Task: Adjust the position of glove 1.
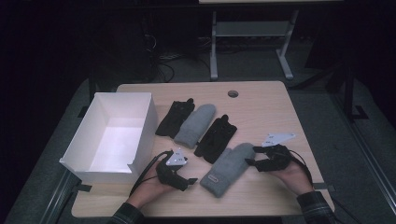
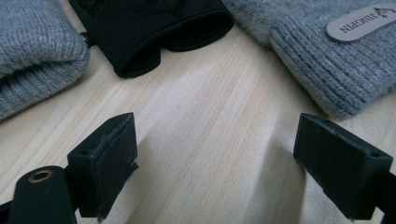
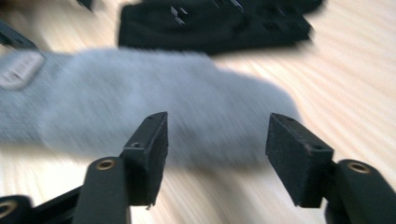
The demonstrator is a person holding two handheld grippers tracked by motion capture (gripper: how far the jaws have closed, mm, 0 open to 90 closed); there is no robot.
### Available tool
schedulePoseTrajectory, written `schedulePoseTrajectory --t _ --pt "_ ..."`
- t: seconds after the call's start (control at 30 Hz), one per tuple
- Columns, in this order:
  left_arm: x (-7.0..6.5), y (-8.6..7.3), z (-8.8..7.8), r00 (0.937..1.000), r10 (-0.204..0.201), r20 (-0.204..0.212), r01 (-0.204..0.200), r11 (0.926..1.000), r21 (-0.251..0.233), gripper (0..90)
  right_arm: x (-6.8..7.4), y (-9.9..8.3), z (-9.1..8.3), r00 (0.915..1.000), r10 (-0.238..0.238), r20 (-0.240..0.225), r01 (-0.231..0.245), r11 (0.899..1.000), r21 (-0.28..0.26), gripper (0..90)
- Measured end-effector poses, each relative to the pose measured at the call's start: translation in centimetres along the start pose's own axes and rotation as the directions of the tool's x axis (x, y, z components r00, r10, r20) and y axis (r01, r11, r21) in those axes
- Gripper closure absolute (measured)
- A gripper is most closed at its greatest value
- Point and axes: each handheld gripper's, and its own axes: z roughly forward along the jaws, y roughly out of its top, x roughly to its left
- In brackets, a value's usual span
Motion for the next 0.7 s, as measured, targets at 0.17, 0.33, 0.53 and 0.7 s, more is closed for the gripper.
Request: schedulePoseTrajectory --t 0.17,0.33,0.53,0.7 --pt "0.0 0.0 0.0 1.0 -0.003 -0.004 0.003 1.0 0.003 12.8 -0.9 -2.4 -0.7 0.999 0.023 0.039 -0.024 1.0 0.019 27.9" --pt "0.0 0.0 0.0 0.9997 -0.021 -0.014 0.021 0.9998 0.0 12.8 -1.5 -4.7 -1.2 0.9977 0.044 0.051 -0.044 0.999 0.004 18.4" --pt "0.1 0.0 0.0 0.9995 -0.023 -0.02 0.023 0.9997 -0.002 12.8 -2.0 -5.9 -0.7 0.9942 0.061 0.088 -0.06 0.998 -0.016 13.8" --pt "0.1 0.0 0.0 0.9994 -0.024 -0.023 0.024 0.9997 0.0 12.8 -2.2 -6.0 -0.5 0.9923 0.063 0.106 -0.063 0.998 0.0 13.2"
